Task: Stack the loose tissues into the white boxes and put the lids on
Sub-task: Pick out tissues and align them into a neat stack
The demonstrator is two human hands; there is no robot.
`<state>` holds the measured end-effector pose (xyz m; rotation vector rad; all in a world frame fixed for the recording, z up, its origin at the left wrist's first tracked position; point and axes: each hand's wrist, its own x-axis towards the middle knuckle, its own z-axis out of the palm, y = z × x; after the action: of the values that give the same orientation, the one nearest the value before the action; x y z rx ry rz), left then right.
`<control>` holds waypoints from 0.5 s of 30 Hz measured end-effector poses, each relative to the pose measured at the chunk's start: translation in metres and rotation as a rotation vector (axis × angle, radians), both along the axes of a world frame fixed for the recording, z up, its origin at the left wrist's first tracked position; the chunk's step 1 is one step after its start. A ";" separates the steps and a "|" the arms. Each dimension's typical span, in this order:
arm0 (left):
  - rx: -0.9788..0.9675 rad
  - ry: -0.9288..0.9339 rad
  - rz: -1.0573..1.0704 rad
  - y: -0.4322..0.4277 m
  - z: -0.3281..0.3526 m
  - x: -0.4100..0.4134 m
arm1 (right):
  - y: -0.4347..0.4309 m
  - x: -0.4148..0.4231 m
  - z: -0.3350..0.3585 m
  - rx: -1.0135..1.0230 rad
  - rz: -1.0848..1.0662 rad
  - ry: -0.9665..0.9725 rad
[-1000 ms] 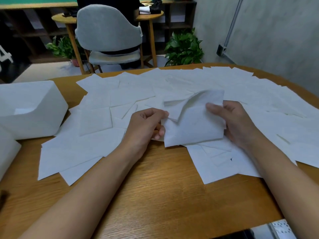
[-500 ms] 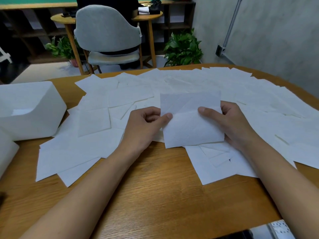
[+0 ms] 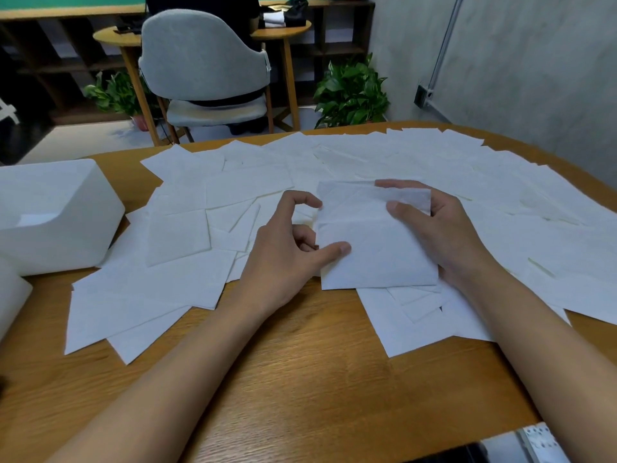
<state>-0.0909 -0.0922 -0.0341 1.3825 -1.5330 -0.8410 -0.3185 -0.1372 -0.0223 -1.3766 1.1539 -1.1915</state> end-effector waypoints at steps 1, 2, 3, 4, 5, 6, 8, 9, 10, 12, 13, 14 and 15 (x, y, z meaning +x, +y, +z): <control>-0.011 -0.018 -0.012 0.000 -0.001 0.001 | 0.000 0.000 0.000 -0.013 0.002 -0.007; -0.022 -0.026 -0.029 -0.001 -0.001 0.002 | 0.000 0.000 0.000 -0.023 -0.005 -0.017; -0.035 -0.028 -0.052 -0.002 -0.002 0.004 | -0.001 -0.001 0.000 -0.025 -0.017 -0.030; -0.047 -0.030 -0.075 -0.003 -0.002 0.006 | -0.002 -0.001 0.001 -0.024 -0.027 -0.046; -0.058 -0.038 -0.091 -0.004 -0.002 0.009 | -0.002 -0.001 0.000 -0.025 -0.029 -0.062; -0.070 -0.058 -0.095 -0.005 -0.001 0.012 | -0.003 -0.001 0.000 -0.033 -0.025 -0.073; -0.087 -0.114 -0.079 -0.006 0.000 0.016 | -0.003 -0.002 -0.001 -0.051 -0.009 -0.071; -0.090 -0.134 -0.071 -0.007 0.000 0.018 | -0.003 -0.002 -0.002 -0.055 0.002 -0.068; -0.093 -0.142 -0.067 -0.007 0.000 0.018 | -0.003 -0.002 -0.002 -0.056 0.014 -0.067; -0.096 -0.115 -0.075 -0.008 0.001 0.018 | -0.004 -0.001 -0.004 -0.051 0.034 -0.061; -0.091 -0.080 -0.082 -0.007 0.003 0.017 | -0.004 -0.001 -0.004 -0.044 0.038 -0.057; -0.084 -0.028 -0.091 -0.007 0.005 0.017 | -0.004 0.000 -0.004 -0.035 0.040 -0.061; -0.077 0.035 -0.100 -0.007 0.008 0.018 | -0.005 0.000 -0.003 -0.024 0.041 -0.072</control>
<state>-0.0730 -0.0995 -0.0261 1.2373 -1.6015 -0.8535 -0.3188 -0.1419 -0.0257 -1.3583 1.0595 -1.2185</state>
